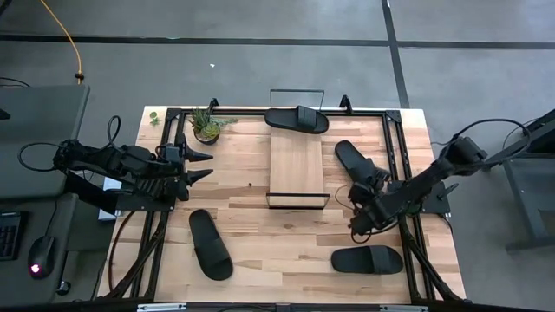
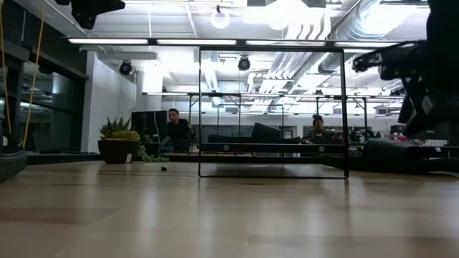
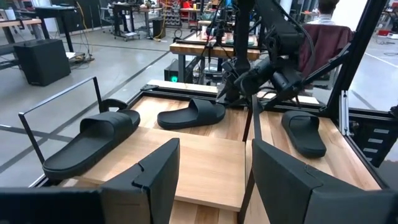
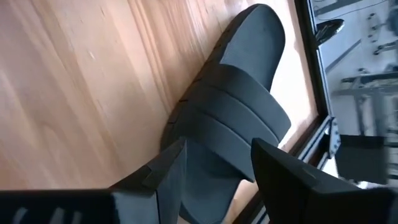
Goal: Pick and place slides into the shelf
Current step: Put the top right black slide on the shelf
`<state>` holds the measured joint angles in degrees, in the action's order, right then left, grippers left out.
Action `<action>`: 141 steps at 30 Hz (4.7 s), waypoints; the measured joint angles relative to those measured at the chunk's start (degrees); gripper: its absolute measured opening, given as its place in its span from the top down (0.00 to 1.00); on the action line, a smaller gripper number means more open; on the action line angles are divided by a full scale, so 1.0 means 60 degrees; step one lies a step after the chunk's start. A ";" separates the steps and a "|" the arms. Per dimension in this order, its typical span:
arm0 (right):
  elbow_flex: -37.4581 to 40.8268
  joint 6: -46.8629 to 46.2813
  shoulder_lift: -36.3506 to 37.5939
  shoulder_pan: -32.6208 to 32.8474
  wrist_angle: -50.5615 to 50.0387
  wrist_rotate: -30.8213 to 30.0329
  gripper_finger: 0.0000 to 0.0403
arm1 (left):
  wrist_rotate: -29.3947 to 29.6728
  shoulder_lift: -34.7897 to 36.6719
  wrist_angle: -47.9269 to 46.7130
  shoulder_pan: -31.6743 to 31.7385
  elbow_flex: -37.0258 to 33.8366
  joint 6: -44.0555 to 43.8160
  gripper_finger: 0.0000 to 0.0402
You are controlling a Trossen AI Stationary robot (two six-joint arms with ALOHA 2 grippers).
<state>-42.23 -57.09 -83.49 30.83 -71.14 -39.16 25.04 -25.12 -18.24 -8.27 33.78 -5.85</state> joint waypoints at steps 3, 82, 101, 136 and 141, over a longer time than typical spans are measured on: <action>0.0002 0.0064 -0.0423 0.0000 -0.0005 -0.0151 0.57 | 0.0000 0.0000 0.0004 0.0000 0.0000 -0.0003 0.54; 0.1557 0.0529 -0.1038 -0.1894 0.3004 -0.1786 0.71 | 0.0000 0.0000 0.0087 0.0004 -0.0003 0.0150 0.54; 0.1557 -0.0283 -0.1017 -0.1887 0.2738 -0.1951 1.00 | 0.0000 0.0000 0.0090 0.0000 -0.0004 0.0176 0.54; -0.0681 0.1448 0.2431 -0.1883 0.0967 -0.3055 1.00 | 0.1118 -0.0044 0.1140 0.0007 -0.0730 0.2698 0.54; -0.1246 0.1371 0.2431 -0.1880 0.0248 -0.3363 1.00 | 0.1118 -0.0044 0.1599 0.0007 -0.1247 0.3321 0.54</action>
<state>-49.70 -48.86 -68.90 19.55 -69.66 -59.34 31.75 -25.39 -8.65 -8.23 26.30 14.08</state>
